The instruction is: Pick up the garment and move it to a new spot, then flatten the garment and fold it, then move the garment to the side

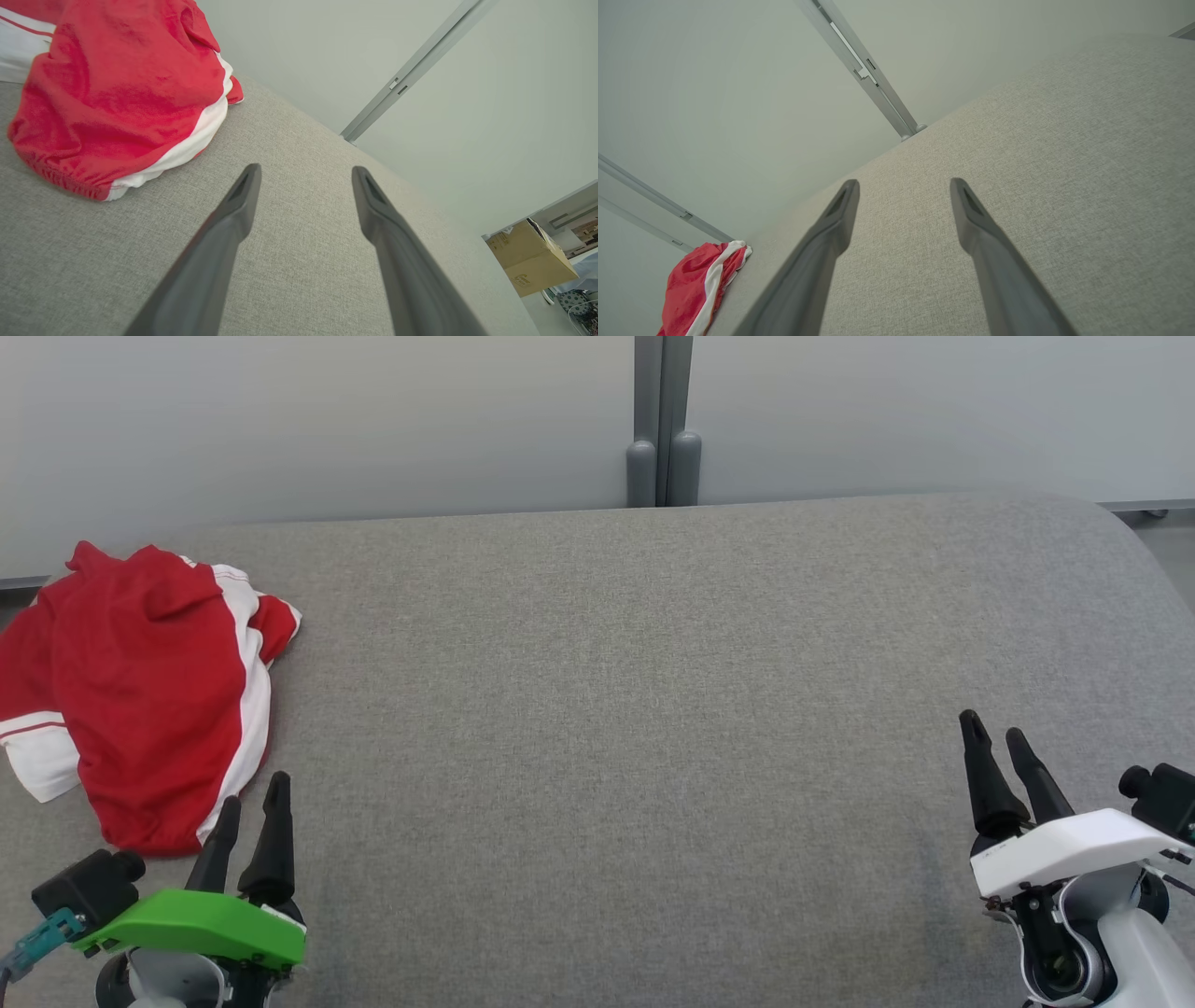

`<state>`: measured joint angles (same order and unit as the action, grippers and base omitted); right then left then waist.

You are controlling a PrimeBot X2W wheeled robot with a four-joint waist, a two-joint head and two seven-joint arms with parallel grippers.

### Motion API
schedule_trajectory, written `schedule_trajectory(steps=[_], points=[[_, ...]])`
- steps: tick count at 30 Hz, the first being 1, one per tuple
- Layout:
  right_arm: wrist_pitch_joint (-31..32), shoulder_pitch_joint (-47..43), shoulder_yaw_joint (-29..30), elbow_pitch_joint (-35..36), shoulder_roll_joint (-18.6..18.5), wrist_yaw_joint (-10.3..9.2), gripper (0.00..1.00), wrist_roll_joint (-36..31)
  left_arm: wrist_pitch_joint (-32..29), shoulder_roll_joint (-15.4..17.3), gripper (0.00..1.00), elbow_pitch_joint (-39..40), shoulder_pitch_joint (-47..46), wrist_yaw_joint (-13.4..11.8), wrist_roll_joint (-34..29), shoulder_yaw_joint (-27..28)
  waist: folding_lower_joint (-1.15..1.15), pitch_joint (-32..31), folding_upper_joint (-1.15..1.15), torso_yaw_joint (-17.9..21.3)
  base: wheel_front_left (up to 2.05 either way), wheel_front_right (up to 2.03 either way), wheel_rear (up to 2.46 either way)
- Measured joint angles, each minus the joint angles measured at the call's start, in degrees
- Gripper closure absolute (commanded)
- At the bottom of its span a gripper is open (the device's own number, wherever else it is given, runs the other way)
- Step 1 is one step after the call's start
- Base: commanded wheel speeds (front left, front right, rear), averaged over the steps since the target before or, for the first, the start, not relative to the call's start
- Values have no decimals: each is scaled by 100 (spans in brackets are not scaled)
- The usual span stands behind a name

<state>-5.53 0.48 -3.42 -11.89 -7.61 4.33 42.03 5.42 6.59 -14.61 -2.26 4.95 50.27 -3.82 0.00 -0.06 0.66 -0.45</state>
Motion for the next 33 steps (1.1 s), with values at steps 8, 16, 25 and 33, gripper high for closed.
schedule_trajectory(steps=[8,16,25,33], points=[[-149,2,-118,3,-44,-92,0,-621,143,9,0,56,-1,-49,-748,-90,0,-2,0,5,0,0,0],[-309,3,-226,1,-141,-142,0,-1313,323,25,0,136,0,-93,-1538,-151,0,4,0,14,0,0,0],[-476,4,-298,2,-175,-191,0,-1961,494,25,0,207,2,-102,-2230,-167,0,8,0,11,0,0,0],[-627,3,-310,2,-193,-193,0,-2512,635,-24,0,81,27,-102,-2666,-126,0,7,0,15,0,0,0]])
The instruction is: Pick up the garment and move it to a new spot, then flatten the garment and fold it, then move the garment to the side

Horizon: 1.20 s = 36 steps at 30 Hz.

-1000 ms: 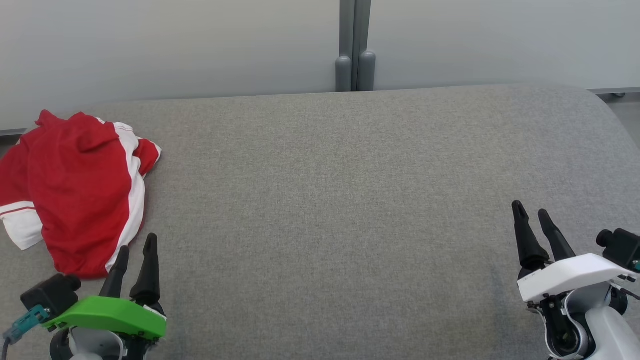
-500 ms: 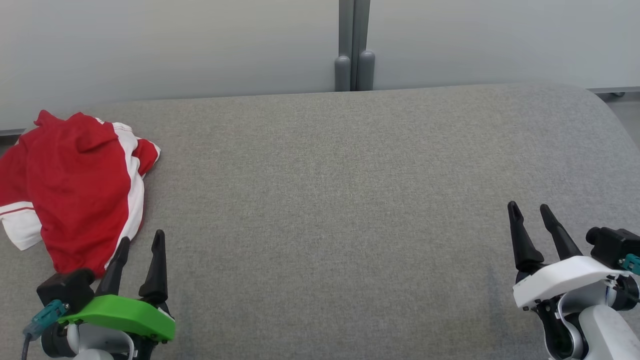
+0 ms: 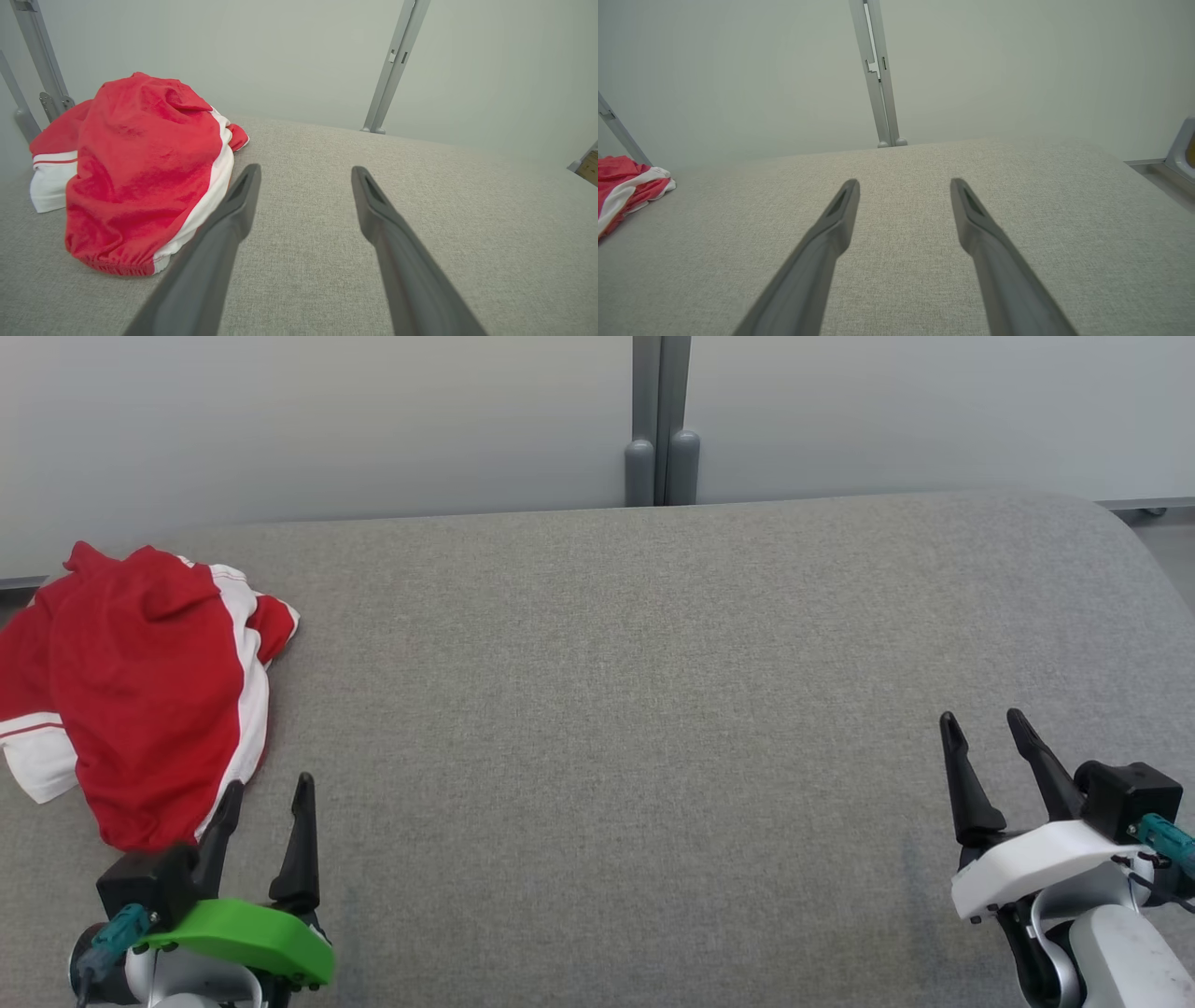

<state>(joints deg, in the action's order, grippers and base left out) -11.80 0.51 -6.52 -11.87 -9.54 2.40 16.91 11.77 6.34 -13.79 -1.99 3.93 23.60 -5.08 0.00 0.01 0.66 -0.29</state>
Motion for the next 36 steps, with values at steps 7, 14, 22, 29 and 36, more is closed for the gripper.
schedule_trajectory(steps=[7,14,22,29,36], points=[[-130,-12,12,-14,-1,8,0,-354,148,-20,0,-151,87,10,-327,124,0,-13,0,31,0,0,0],[-246,-135,93,-71,13,32,0,-648,248,-25,0,-243,88,60,-699,179,0,-19,0,50,0,0,0],[-246,-139,232,-93,45,113,0,-646,248,-26,0,-283,88,112,-735,298,0,-7,0,61,0,0,0],[-246,-139,287,-92,46,163,0,-648,248,-40,0,-366,87,131,-776,322,0,1,0,61,0,0,0],[-247,-211,431,-88,12,213,0,-683,248,-164,0,-401,29,181,-825,278,0,0,0,-71,0,0,0]])
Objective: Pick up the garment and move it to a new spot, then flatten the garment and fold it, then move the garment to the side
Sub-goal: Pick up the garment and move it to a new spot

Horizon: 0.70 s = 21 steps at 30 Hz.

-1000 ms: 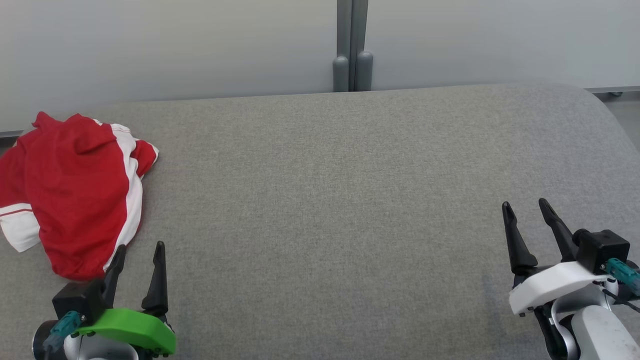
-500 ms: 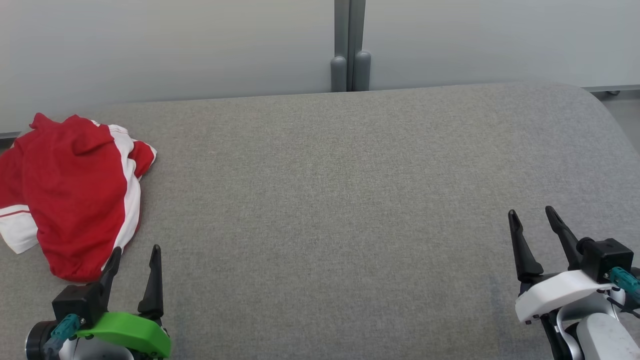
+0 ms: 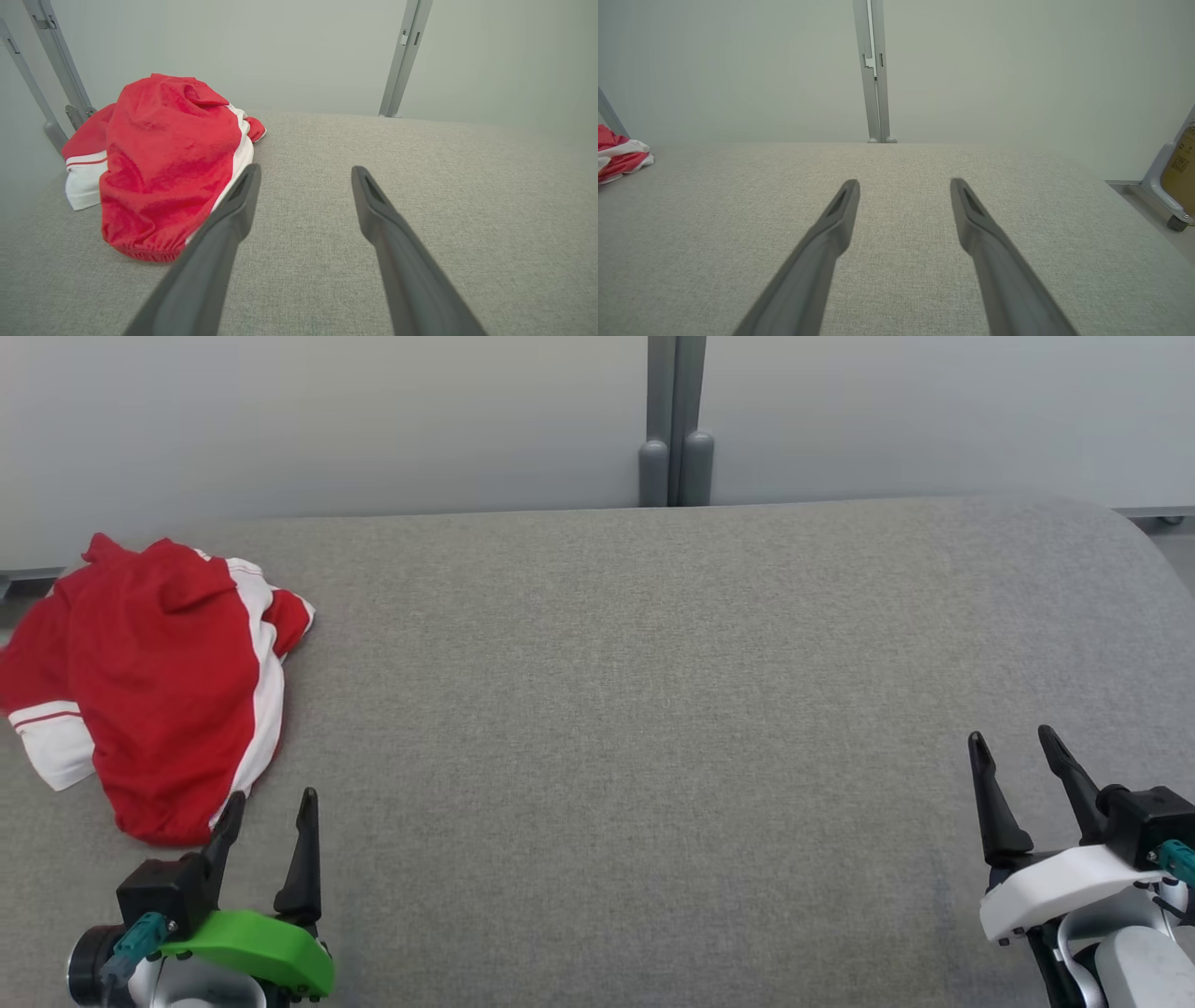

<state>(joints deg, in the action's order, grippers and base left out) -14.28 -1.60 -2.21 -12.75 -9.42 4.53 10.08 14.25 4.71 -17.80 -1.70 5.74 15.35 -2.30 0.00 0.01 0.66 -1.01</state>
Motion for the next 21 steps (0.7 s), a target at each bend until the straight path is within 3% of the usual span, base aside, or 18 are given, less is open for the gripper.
schedule_trajectory(steps=[21], points=[[-7,133,-555,-151,86,200,0,-208,0,-3,0,-97,199,7,-168,404,0,-181,0,-1350,0,0,0]])
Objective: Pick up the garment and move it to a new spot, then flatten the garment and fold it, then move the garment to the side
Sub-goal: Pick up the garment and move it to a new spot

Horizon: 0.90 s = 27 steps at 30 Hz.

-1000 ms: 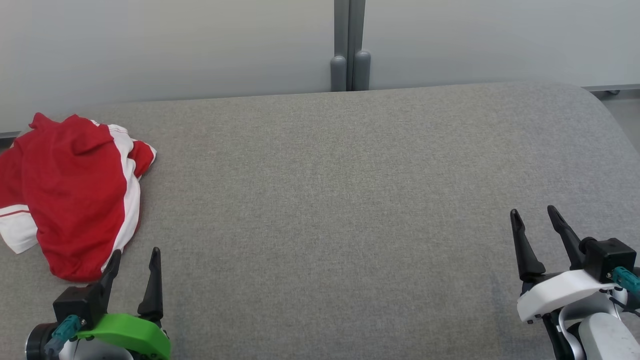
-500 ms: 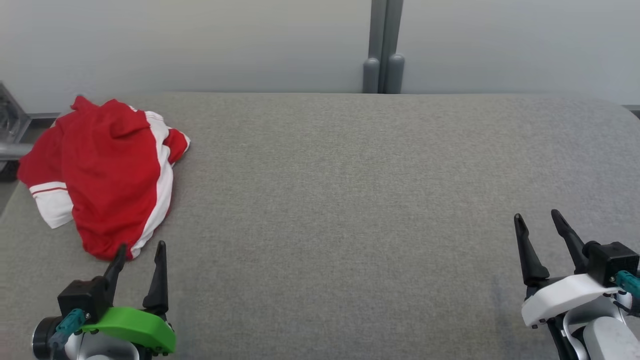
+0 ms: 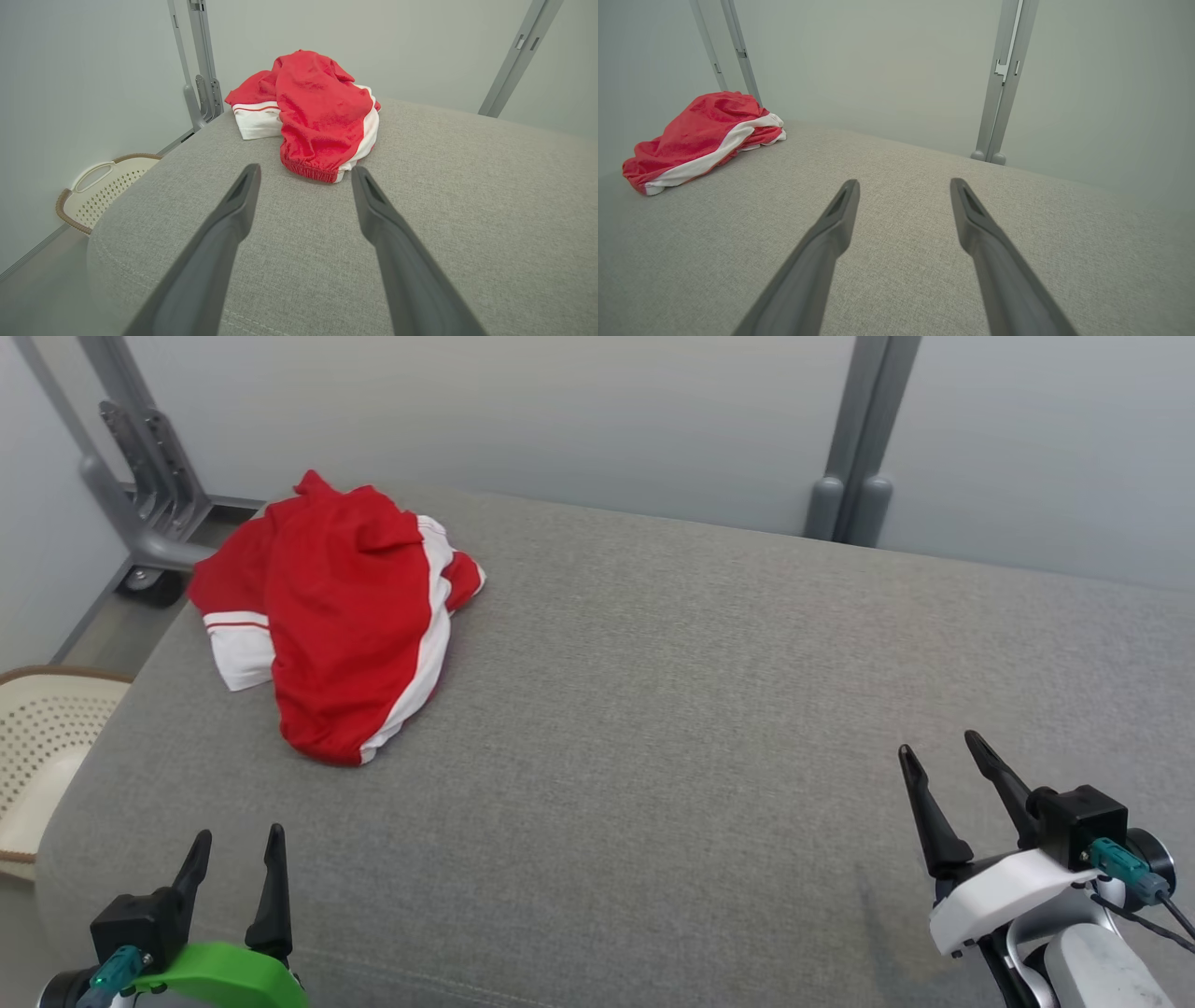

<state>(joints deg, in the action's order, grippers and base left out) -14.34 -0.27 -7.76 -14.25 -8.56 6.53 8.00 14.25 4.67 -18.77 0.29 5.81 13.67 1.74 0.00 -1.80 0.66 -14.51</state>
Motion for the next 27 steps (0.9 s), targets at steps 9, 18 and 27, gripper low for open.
schedule_trajectory(steps=[9,18,27], points=[[0,-2,-113,-73,110,2,0,-9,0,76,0,-62,36,32,-20,218,0,-102,0,-557,0,0,0],[0,-2,-170,-101,126,51,0,-16,0,165,0,14,194,48,-7,374,0,-168,0,-452,0,0,0],[0,19,-199,24,87,52,0,-75,1,22,0,-85,-54,101,304,330,0,27,0,-365,0,0,0]])
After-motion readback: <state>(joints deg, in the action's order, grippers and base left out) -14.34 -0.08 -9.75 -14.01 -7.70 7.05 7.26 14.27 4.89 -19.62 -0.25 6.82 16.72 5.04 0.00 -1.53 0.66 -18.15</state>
